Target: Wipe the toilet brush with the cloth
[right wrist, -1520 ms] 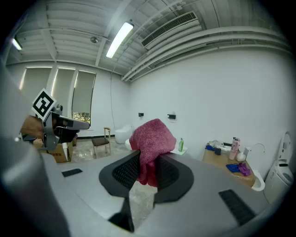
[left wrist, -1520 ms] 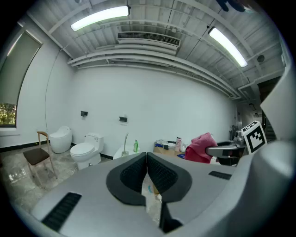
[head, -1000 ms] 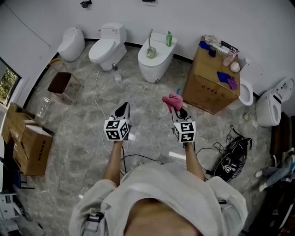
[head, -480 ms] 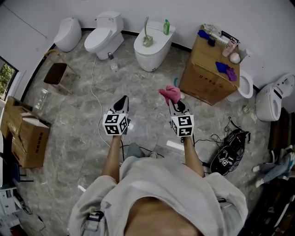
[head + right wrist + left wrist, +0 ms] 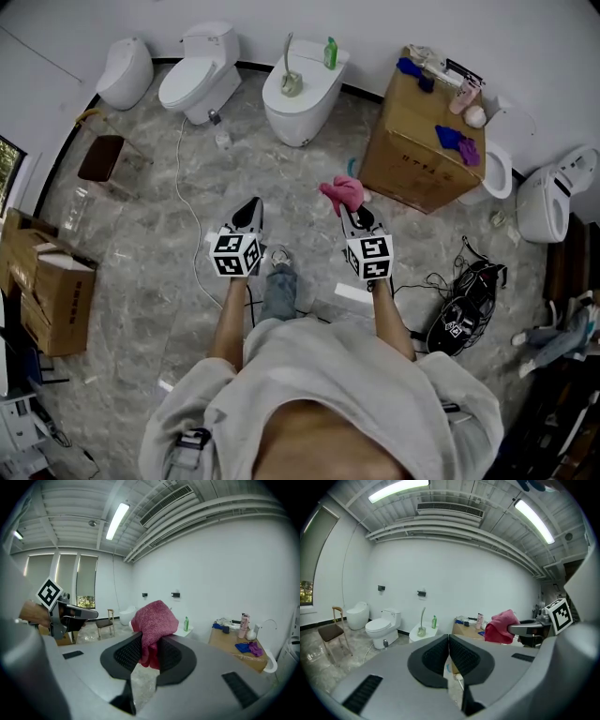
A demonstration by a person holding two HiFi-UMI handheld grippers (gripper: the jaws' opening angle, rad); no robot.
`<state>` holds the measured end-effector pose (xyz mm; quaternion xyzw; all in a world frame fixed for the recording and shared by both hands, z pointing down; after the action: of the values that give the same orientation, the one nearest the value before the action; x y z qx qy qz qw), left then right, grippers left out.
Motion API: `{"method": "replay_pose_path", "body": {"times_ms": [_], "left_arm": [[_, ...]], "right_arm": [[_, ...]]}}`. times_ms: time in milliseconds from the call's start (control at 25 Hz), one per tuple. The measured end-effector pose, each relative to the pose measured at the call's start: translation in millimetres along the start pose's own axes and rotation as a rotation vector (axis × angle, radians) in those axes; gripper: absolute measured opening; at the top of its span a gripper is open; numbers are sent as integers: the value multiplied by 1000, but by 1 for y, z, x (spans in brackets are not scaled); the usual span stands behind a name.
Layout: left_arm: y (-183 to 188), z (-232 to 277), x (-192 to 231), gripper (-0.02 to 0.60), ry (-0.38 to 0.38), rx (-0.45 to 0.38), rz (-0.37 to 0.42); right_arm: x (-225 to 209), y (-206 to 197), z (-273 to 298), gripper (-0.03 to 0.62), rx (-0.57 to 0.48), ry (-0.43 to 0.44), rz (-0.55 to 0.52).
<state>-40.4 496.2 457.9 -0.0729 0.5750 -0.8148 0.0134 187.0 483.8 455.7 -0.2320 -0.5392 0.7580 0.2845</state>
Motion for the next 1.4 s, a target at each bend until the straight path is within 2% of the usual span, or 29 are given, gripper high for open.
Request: {"method": "replay_pose_path", "body": {"times_ms": [320,640,880,1120,1400], "left_arm": [[28,94,23,21,-56,-4,-14],[66,181,72,21,-92,2,-66],[91,240,97,21,-141,3,-52],[107,274,109,21,-172,2,-26],[99,297,117,22,-163,30,-19]], "right_arm": [[-46,24,71,89,20,-24,-14],[-83,71,158,89,30,-55,-39],[-108,99,211,89,15,-98,-42],[-120,99,236,89,22,-123,-16],[-135,88,262,89,34,-113,15]]}}
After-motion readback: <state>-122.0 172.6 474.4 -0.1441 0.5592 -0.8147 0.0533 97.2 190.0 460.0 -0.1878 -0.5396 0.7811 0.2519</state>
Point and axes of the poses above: the fingertips, and each gripper's own axes: z forward along the fingers, x to its left, y out of its top, the point moved 2 cm from there along -z, backward along the fingers, and after that the axes turned 12 degrees about y, right-handed, at the moved point
